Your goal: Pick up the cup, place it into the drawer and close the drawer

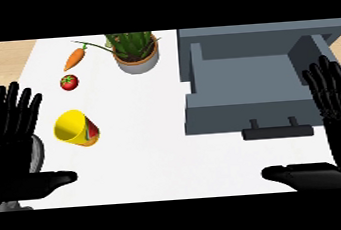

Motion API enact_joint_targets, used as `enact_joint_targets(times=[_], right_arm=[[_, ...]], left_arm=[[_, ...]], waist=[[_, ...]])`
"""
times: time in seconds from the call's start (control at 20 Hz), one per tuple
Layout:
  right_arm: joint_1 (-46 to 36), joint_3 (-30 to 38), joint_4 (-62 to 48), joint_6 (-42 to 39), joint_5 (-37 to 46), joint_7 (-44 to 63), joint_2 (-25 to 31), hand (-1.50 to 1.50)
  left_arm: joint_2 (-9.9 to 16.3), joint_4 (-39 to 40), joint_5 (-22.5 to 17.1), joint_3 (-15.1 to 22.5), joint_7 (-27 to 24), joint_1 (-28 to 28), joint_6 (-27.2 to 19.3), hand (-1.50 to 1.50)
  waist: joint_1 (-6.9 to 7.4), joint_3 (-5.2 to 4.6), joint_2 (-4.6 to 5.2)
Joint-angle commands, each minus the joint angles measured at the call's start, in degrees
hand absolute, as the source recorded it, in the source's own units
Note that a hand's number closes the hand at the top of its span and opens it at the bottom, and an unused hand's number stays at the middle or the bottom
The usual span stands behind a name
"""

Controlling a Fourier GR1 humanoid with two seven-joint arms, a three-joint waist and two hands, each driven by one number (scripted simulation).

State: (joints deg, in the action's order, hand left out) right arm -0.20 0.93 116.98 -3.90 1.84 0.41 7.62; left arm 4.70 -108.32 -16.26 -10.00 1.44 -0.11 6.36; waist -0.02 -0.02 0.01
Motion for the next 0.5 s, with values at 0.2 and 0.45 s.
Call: enact_joint_targets(times=[0.2, 0.45], right_arm=[[-1.32, 2.26, 0.35, -1.45, -1.09, 1.79, 0.81, -1.5], [-4.24, 2.92, -2.2, -1.13, -0.73, 1.39, 0.6, -1.5]], left_arm=[[0.13, 10.22, 3.51, -2.7, -6.2, 0.35, -0.85, -1.5], [3.73, 18.32, 2.54, -7.34, -8.35, -0.68, 0.43, -1.5]], waist=[[-0.09, 0.01, -0.02], [0.05, 0.01, 0.01]])
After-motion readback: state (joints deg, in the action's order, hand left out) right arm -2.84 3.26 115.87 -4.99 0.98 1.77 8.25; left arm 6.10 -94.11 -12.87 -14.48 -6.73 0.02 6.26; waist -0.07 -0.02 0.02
